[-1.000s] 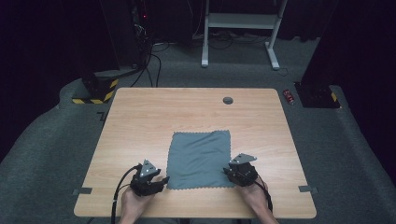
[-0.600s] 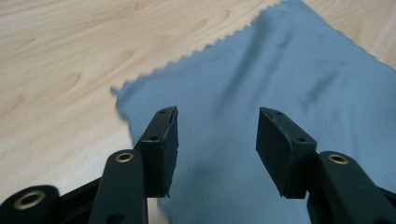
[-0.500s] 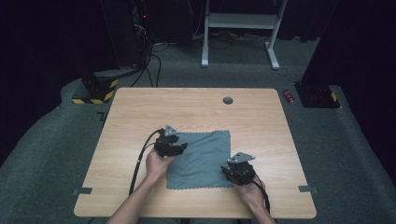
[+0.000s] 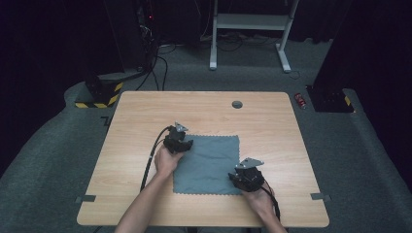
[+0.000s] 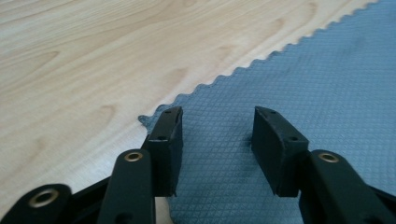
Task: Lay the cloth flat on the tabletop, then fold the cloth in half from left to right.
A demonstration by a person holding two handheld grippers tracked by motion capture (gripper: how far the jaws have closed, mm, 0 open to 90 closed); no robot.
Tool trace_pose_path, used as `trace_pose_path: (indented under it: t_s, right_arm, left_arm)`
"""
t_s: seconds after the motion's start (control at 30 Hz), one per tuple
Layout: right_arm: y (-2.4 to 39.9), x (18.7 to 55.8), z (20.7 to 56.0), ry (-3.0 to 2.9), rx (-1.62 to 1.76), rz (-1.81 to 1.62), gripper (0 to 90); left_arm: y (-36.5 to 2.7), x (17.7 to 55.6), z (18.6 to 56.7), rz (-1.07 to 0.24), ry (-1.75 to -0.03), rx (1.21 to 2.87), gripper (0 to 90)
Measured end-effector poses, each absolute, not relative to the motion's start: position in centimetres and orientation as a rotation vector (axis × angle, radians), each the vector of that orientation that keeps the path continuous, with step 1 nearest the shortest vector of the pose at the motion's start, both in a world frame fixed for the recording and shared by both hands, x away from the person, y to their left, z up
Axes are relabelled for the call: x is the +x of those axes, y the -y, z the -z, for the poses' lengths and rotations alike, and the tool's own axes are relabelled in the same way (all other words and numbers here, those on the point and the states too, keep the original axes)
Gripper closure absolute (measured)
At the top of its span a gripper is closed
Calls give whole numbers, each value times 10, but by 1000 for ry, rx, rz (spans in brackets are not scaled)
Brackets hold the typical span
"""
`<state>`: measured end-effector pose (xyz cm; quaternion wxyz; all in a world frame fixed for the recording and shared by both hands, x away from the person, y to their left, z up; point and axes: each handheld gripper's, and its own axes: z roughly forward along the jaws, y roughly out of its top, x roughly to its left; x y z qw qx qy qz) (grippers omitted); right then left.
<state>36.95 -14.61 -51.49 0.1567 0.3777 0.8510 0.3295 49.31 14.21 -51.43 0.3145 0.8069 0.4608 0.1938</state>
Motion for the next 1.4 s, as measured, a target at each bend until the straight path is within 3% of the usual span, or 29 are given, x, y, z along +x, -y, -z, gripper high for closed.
trace_pose_path:
  t_s: [0.17, 0.37, 0.7, 1.17, 1.4]
  right_arm:
    - [146, 369, 515, -2425, 1097, -938, 602]
    - [138, 365, 510, -2389, 1084, -1049, 608]
    - [108, 366, 521, -2438, 1018, -1041, 570]
    - [115, 366, 522, -2428, 1004, -1031, 501]
    - [113, 365, 516, -2432, 1021, -1028, 551]
  left_arm:
    - [-141, 485, 511, -470, -1218, 2160, 464]
    - [-150, 433, 508, -412, -1153, 2120, 438]
    - [-161, 373, 520, -464, -1069, 2135, 419]
    - [-179, 342, 527, -492, -1059, 2066, 445]
    - [-182, 349, 521, -415, -1091, 2065, 418]
